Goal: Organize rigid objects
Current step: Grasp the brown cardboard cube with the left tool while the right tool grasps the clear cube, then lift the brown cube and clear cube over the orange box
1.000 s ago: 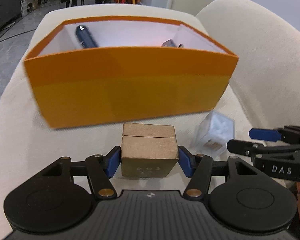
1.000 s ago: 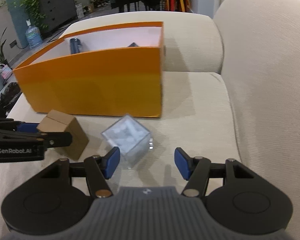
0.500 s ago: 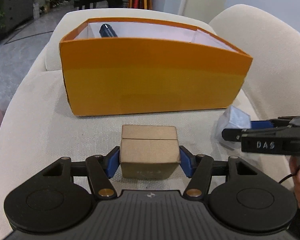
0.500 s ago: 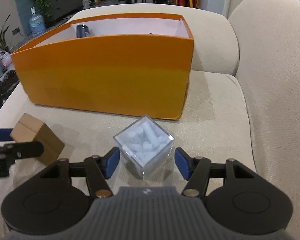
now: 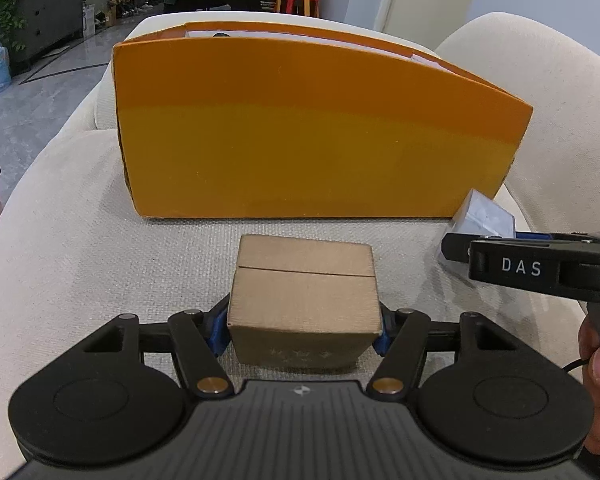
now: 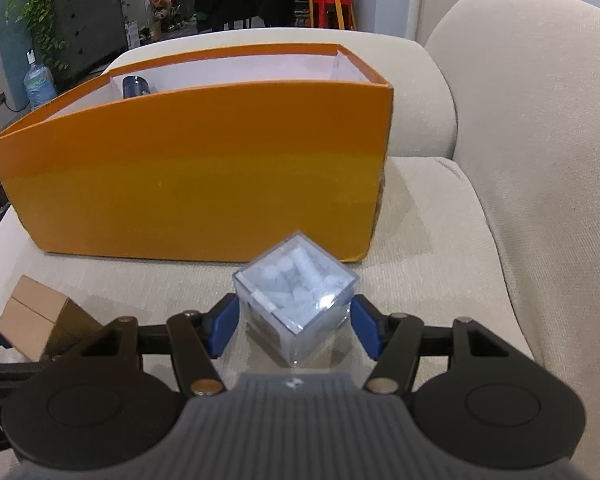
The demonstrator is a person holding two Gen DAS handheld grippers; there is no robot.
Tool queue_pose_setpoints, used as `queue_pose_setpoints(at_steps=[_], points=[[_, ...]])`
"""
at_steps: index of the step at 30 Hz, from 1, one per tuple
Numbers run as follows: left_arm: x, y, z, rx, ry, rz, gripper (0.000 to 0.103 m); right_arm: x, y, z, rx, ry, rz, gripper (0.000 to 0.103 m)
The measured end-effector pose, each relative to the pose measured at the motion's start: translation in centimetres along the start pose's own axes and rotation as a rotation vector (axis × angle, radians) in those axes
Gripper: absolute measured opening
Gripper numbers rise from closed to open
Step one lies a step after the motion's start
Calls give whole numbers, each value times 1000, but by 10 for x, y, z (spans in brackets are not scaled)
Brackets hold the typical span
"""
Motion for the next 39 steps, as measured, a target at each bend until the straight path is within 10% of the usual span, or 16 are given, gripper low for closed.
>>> queue_pose_setpoints(at_steps=[21, 39], points=[[-5, 0, 14, 17, -33, 14, 68, 2, 0, -4, 24, -4, 1, 64], [2, 26, 111, 93, -37, -65, 68, 1, 15, 79, 67, 49, -35, 64]])
Point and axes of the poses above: each gripper's, at about its wrist camera, not at the fingertips, and z roughly against the way its jaws point, x to its right, y to its top, the point moved 4 cm from there along -z, roughly the way its jaws point, and after that the axes turned 5 degrees about -z, right-handed, at the moved point
